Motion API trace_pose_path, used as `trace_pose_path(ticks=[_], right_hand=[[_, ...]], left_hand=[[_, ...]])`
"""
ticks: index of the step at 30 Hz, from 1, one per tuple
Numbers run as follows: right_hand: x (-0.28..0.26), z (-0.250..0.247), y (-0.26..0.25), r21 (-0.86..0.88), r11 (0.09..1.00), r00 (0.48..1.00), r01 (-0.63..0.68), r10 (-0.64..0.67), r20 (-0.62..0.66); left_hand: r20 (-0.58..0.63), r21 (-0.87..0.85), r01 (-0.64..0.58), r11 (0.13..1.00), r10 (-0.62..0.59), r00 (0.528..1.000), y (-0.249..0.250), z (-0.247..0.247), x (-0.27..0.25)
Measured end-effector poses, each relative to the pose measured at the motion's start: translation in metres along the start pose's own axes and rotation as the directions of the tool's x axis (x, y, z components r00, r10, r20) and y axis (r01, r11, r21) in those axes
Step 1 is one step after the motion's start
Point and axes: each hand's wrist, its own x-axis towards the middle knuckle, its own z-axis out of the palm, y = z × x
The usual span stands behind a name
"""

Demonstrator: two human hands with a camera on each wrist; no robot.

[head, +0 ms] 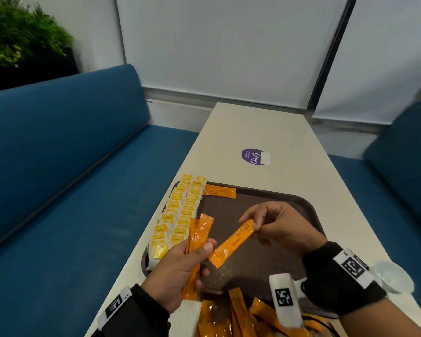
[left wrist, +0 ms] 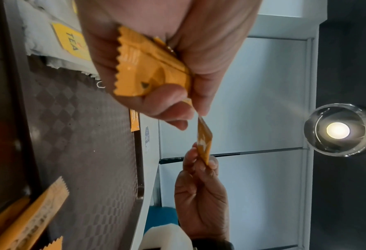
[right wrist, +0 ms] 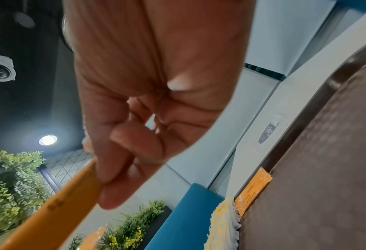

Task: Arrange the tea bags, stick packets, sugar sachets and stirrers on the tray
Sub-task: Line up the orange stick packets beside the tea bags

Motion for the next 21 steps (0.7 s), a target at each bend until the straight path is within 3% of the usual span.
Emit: trace_pose_path(ticks=[5,8,11,15,21], right_hand=[[-0.005,0.008,0.0,-0.085,0.996,0.996,0.001,0.007,0.089],[-0.008,0.017,0.001,-0.095,0.995,1.0,-0.029,0.029,0.001],[-0.012,0.027,0.004,0.017,0.986,0.972,-0.166,0.166,-0.164],[-0.02,0.049,0.008,-0.023,0.926,0.919,-0.376,0.37,-0.137],[-0.008,0.063,0.02,0.068,0.933,0.882,-0.352,0.356,-0.309]], left_hand=[[0.097,0.057,0.013,0.998,-0.019,0.995,0.002,0.012,-0.001],[0.11,0.079,0.019,0.997,-0.028,0.993,-0.001,0.017,0.0],[0.034,0.044,-0.019,0.999,0.018,0.999,-0.005,0.021,0.001],[-0.126,-0.011,-0.104,0.995,0.102,0.987,-0.008,0.023,0.012],[-0.255,-0.073,-0.124,0.99,0.102,0.962,-0.007,0.022,0.031]])
